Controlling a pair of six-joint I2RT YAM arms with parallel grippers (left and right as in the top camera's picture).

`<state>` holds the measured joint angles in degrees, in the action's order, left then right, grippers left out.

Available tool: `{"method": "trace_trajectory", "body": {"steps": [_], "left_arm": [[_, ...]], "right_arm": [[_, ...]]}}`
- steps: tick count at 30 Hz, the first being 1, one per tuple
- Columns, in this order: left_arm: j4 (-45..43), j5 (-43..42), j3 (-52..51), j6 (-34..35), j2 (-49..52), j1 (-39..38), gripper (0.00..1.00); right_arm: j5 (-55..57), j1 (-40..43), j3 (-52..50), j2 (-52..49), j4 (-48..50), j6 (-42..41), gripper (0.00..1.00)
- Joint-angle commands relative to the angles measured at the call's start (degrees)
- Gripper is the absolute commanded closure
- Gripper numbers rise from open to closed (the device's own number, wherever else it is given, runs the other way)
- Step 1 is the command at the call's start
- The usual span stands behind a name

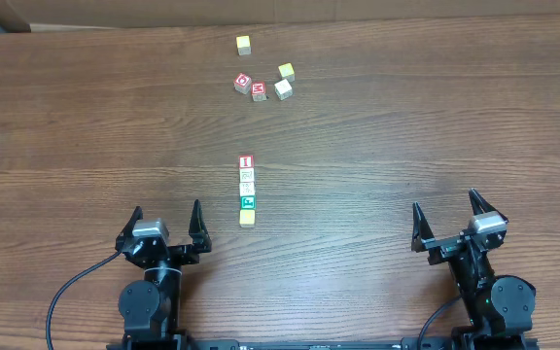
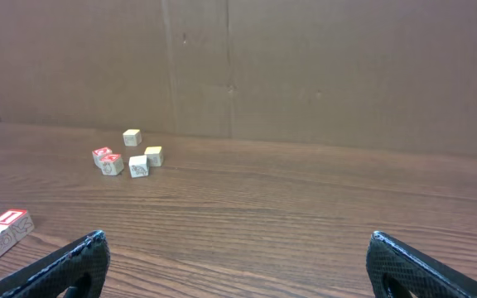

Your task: Flip 5 blocks

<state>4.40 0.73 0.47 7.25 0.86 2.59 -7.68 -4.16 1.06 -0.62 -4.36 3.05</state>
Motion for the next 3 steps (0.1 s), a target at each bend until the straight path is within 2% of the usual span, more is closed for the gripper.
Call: {"method": "trace_trajectory", "body": {"steps": [1, 3], "left_arm": [[0.0, 0.7, -0.2, -1.1, -0.6, -0.4, 0.00], [0.0, 0.7, -0.2, -1.0, -0.6, -0.4, 0.00]], "right_arm": [[-0.1, 0.2, -0.6, 0.5, 0.2, 0.2, 0.00], [-0.1, 0.2, -0.6, 0.5, 0.2, 0.2, 0.00]]}}
